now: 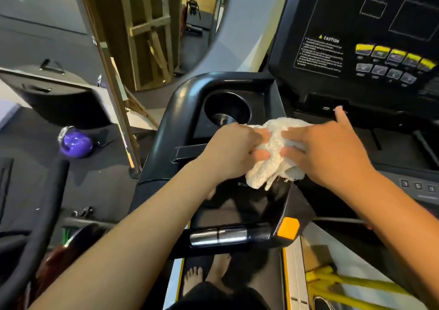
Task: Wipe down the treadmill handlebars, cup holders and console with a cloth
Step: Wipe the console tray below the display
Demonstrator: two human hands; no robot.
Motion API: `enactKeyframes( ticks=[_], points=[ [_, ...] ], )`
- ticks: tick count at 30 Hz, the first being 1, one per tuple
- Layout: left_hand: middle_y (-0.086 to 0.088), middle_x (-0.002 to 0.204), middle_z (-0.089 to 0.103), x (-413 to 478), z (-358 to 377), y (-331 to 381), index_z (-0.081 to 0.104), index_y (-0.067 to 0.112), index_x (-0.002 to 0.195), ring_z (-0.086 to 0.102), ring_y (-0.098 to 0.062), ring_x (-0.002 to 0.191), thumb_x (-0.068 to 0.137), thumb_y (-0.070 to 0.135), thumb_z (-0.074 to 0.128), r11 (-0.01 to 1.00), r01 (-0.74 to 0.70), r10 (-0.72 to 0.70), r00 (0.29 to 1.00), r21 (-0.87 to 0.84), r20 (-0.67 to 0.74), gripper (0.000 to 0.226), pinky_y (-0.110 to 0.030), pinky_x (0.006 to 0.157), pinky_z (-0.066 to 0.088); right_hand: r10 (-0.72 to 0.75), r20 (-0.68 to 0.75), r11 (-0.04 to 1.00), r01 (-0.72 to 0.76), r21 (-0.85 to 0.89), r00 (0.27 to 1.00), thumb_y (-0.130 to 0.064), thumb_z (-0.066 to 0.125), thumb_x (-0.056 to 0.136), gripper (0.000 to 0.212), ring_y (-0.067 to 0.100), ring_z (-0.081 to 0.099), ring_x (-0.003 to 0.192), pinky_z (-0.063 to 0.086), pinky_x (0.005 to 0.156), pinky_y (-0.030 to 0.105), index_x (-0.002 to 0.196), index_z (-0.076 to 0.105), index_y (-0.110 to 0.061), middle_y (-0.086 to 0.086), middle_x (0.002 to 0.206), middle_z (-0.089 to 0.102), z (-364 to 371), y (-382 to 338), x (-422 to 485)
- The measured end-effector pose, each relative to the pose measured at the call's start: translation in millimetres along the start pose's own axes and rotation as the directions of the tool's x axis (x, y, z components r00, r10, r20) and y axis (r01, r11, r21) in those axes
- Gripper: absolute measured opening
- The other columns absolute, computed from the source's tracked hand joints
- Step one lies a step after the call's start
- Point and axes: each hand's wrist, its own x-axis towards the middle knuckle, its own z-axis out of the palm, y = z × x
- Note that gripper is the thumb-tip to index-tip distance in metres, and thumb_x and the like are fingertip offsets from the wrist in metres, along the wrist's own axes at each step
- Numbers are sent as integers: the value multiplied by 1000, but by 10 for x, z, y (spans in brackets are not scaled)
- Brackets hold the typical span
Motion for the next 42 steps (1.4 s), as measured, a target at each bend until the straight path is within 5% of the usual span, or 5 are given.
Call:
enactKeyframes(
  ticks=[14,27,33,38,42],
  points=[
    [2,112,63,-793,-433,-622,58,20,123,56,-23,102,73,28,78,990,73,-70,997,121,-31,55,-38,88,40,-97,-44,995,97,-1,994,-54,85,56,92,31,56,107,10,115,59,132,45,-21,8,113,58,547,-1257,232],
    [-1,97,66,-224,14,-25,60,16,108,58,-22,92,75,42,79,992,89,-73,983,85,-168,46,-36,79,50,-147,-29,988,148,52,989,-25,74,79,42,27,60,112,12,117,46,120,65,-23,3,110,69,237,-205,104],
    [7,93,64,-662,-164,-358,56,24,96,59,-23,89,69,24,61,977,164,-144,979,135,-143,27,-38,95,36,-189,-219,979,200,29,957,-18,87,52,35,31,53,64,40,57,32,75,63,-10,9,62,54,344,-808,177],
    [6,116,65,-1135,-435,-644,58,23,118,58,-22,114,69,41,62,967,243,-231,964,82,-134,52,-49,112,25,-284,-394,904,381,195,874,-22,59,69,22,31,63,72,56,73,38,83,72,-13,7,70,63,354,-1282,221],
    [10,127,59,-1225,-500,-635,53,19,134,53,-17,120,71,53,54,959,271,-280,949,-80,-146,72,-16,112,4,-265,-342,878,372,300,902,-17,81,61,42,32,66,80,57,80,43,103,74,-12,8,80,68,338,-1334,173]
  ],
)
